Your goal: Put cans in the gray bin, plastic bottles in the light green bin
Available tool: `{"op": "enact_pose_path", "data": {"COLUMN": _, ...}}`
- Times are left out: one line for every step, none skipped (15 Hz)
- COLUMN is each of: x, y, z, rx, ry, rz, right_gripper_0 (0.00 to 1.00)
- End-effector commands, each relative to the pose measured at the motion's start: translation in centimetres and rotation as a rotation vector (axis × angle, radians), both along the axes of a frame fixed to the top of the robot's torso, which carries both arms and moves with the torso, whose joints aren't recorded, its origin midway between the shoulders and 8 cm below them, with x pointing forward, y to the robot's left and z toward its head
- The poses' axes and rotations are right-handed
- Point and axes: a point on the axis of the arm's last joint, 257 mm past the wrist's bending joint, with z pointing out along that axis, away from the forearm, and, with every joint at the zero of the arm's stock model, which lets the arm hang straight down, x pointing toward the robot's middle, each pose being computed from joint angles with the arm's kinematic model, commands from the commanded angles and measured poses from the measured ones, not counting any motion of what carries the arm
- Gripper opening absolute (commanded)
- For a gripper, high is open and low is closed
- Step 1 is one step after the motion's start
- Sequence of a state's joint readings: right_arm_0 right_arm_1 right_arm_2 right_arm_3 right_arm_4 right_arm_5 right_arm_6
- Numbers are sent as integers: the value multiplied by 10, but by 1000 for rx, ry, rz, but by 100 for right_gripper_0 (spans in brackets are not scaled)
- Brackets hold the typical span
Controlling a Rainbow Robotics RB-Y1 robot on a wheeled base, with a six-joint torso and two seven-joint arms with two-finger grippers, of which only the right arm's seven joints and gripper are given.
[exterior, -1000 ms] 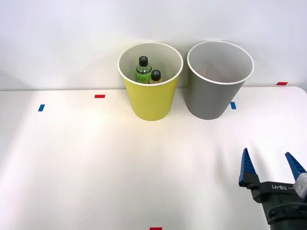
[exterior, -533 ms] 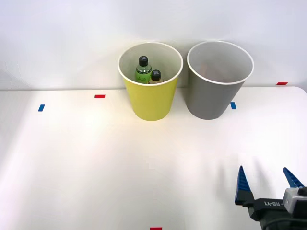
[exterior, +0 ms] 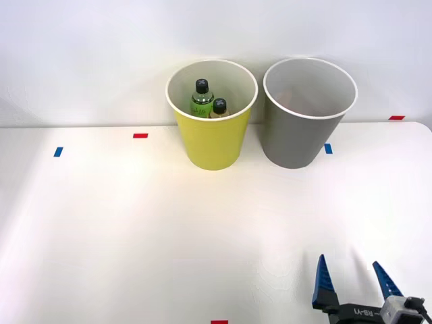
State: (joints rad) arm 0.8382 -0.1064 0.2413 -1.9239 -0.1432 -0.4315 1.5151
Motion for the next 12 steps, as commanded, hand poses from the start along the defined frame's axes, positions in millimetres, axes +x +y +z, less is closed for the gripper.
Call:
{"op": "enact_pose_path", "data": {"x": -3, "y": 7, "z": -6, "rx": 34, "ry": -28, "rz": 23, "right_gripper_0": 100}}
{"op": "enact_pose_path", "data": {"x": -5, "y": 8, "z": -5, "rx": 15, "ry": -34, "rz": 34, "right_gripper_0": 100}}
{"op": "enact_pose_path", "data": {"x": -8, "y": 10, "z": -2, "rx": -8, "ry": -43, "rz": 46, "right_gripper_0": 100}}
{"op": "enact_pose_path", "data": {"x": -12, "y": 11, "z": 1, "rx": -26, "ry": -55, "rz": 54, "right_gripper_0": 100}}
{"op": "enact_pose_path", "data": {"x": -15, "y": 13, "z": 2, "rx": -38, "ry": -63, "rz": 64, "right_gripper_0": 100}}
{"op": "enact_pose_path", "data": {"x": -18, "y": 14, "z": 4, "rx": -55, "ry": -69, "rz": 75, "right_gripper_0": 100}}
{"op": "enact_pose_path", "data": {"x": -18, "y": 15, "z": 5, "rx": -72, "ry": -73, "rz": 82, "right_gripper_0": 100}}
{"op": "enact_pose_path", "data": {"x": -18, "y": 18, "z": 6, "rx": -91, "ry": -75, "rz": 91, "right_gripper_0": 100}}
{"op": "enact_pose_path", "data": {"x": -20, "y": 19, "z": 8, "rx": -99, "ry": -83, "rz": 92, "right_gripper_0": 100}}
{"op": "enact_pose_path", "data": {"x": -22, "y": 20, "z": 13, "rx": -109, "ry": -104, "rz": 92, "right_gripper_0": 100}}
{"op": "enact_pose_path", "data": {"x": -25, "y": 20, "z": 19, "rx": -113, "ry": -126, "rz": 90, "right_gripper_0": 100}}
{"op": "enact_pose_path", "data": {"x": -27, "y": 20, "z": 24, "rx": -116, "ry": -146, "rz": 85, "right_gripper_0": 100}}
